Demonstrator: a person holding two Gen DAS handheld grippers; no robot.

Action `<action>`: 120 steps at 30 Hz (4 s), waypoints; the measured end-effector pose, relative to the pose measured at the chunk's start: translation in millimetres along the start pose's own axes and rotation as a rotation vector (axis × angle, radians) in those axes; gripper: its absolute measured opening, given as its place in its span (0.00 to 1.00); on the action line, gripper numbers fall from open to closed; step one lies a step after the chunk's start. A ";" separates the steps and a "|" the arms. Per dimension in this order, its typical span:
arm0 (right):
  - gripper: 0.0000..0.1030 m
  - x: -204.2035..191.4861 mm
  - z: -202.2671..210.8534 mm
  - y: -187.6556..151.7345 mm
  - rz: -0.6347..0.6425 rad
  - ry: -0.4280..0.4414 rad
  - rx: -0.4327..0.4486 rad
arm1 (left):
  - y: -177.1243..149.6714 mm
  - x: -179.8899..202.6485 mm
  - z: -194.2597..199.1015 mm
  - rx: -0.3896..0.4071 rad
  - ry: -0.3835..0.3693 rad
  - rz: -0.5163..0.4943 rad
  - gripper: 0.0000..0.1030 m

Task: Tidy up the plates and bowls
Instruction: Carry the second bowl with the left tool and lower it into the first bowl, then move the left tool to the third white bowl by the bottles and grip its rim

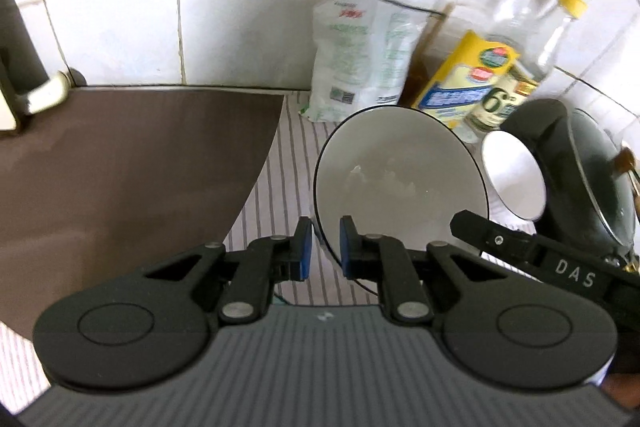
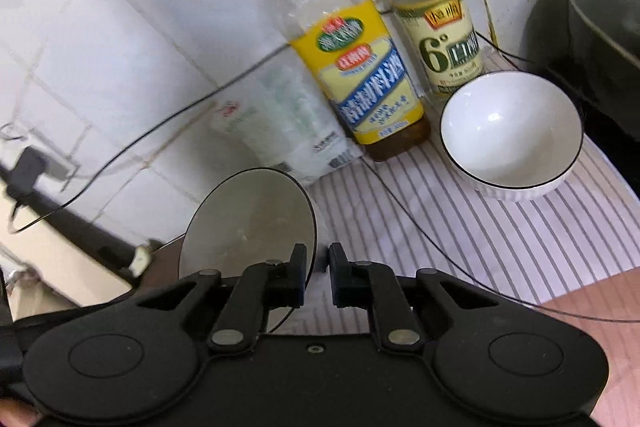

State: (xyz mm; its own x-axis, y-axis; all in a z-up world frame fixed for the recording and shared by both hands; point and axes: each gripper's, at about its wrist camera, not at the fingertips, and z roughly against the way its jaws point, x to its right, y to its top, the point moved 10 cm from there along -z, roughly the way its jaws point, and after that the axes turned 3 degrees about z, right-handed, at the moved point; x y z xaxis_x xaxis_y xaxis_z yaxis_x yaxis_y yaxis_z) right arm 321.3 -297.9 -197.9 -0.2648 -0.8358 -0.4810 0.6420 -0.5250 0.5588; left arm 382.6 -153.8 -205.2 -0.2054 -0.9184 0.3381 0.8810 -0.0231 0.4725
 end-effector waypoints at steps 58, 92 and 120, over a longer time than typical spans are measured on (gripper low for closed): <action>0.15 51.1 76.1 -87.7 0.309 -0.153 -0.054 | -130.1 53.9 23.4 -0.150 0.031 -0.042 0.13; 0.22 46.4 108.7 -73.9 0.493 -0.136 0.197 | -113.6 52.8 39.7 -0.092 -0.068 -0.034 0.19; 0.70 104.9 4.4 -11.9 0.446 -0.211 0.149 | 21.4 114.3 -58.5 0.024 -0.271 -0.126 0.45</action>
State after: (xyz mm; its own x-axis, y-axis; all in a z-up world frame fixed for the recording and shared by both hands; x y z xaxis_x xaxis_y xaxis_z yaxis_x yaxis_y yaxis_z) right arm 282.7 -380.0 -252.1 -0.1377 -0.9898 -0.0355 0.6205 -0.1141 0.7758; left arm 402.9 -282.4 -204.0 -0.4212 -0.7701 0.4791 0.8320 -0.1177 0.5422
